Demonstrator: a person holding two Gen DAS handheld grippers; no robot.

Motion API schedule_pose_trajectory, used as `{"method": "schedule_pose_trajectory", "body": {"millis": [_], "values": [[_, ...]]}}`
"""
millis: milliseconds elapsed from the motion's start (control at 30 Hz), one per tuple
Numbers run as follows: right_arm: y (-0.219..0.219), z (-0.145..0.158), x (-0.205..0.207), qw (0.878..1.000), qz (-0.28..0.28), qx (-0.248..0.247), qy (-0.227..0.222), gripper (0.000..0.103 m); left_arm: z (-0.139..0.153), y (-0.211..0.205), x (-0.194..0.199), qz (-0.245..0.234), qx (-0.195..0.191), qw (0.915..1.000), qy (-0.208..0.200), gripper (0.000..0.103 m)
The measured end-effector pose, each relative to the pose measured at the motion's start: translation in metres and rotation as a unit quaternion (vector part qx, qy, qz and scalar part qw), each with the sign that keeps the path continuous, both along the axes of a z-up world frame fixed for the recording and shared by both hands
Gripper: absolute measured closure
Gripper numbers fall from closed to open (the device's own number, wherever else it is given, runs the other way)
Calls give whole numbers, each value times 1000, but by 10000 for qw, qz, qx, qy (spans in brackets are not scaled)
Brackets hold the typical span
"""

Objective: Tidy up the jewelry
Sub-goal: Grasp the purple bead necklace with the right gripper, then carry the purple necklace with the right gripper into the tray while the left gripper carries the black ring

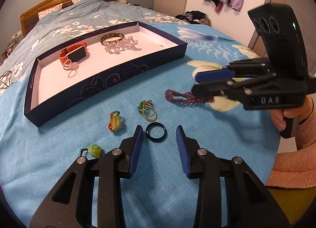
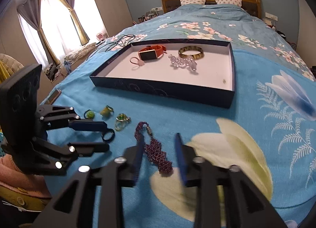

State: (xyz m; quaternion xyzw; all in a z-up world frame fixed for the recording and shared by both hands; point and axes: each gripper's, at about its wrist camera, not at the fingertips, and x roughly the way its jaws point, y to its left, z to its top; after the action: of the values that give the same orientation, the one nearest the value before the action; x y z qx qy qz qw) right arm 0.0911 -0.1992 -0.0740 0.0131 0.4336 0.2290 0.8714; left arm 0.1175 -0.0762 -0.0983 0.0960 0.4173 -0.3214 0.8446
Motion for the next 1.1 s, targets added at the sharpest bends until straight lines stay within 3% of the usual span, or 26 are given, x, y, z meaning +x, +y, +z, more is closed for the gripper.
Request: {"method": "schedule_pose_trajectory", "body": {"millis": [133,267,367,700,1100], "values": [[3,-7,-2,9998,73,-153,47,69,0,3,3,104,27,9999,6,81],[10,-8,-6,9993,214,-313,-1,93,0,3,1,121,65,9999,-45,81],[11,-7,-8,9992,254,-316,-36,99,1,5,0,134,20,9999,-52,81],[6,15,-6,9993,245,89,-262,100,18,16,-1,233,-187,9993,-205,81],[8,45,5,9972,245,136,-687,100,45,33,10,485,-419,9967,-504,81]]}}
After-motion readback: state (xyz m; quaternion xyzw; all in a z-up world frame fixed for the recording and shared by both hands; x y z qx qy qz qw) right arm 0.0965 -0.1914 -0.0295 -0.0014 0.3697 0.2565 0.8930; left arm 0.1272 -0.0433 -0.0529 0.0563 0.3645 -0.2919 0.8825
